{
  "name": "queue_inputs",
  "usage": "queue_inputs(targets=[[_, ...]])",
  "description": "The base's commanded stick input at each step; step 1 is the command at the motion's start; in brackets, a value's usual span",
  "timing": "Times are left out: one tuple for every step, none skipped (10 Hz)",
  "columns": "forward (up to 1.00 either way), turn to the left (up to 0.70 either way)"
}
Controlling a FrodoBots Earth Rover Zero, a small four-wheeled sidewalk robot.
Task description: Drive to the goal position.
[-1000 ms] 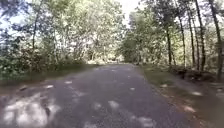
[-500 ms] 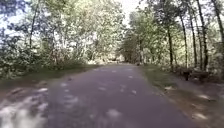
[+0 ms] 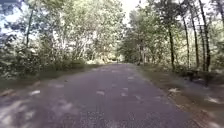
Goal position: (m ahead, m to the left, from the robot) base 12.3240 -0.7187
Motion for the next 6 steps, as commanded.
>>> queue_inputs(targets=[[0.45, 0.00], [0.45, 0.00], [0.45, 0.00], [0.45, 0.00], [0.45, 0.00], [0.45, 0.00]])
